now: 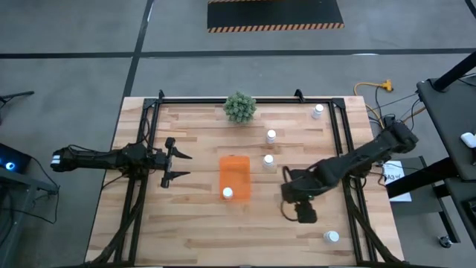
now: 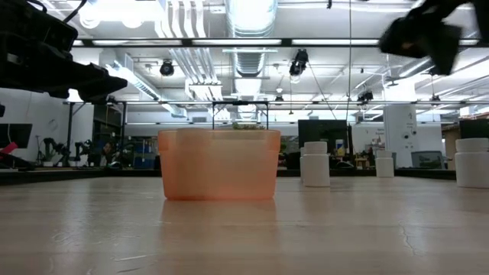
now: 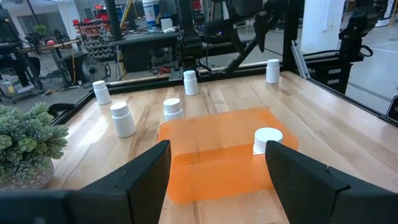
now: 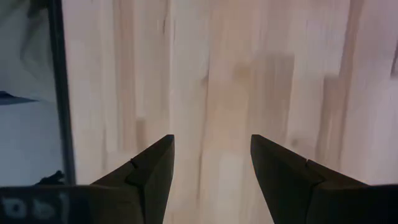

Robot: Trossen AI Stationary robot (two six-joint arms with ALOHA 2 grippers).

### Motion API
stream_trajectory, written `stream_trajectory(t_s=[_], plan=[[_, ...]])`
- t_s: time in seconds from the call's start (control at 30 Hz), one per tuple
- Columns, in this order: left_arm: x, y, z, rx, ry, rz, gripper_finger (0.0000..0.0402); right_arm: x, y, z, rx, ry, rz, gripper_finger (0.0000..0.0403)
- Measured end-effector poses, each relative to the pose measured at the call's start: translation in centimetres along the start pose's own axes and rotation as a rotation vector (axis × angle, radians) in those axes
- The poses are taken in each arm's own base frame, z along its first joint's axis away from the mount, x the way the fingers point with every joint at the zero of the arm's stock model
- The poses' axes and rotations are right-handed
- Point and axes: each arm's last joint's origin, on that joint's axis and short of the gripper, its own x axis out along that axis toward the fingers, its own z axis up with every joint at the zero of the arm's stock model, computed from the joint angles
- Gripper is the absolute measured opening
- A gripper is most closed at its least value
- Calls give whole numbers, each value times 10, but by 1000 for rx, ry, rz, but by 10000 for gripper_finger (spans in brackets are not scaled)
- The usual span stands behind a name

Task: Pick and place pill bottles into a basket
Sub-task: Put the white pill bottle into the orange bin

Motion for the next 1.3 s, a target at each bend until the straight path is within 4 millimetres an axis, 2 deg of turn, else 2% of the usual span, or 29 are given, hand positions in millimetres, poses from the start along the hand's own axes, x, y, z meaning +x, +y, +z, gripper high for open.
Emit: stream_trajectory(t_s=[0.23, 0.5, 0.9, 1.3], plan=[[0, 0, 0, 0, -2, 0, 245, -16, 15, -39, 60, -11, -19, 201], [0, 0, 0, 0, 1, 0, 245, -19, 41, -58, 107, -20, -5, 201], [0, 0, 0, 0, 0, 0, 245, -10, 89, -86, 163, 85, -52, 201], [0, 0, 0, 0, 0, 0, 245, 7, 116, -107, 195, 131, -94, 201]])
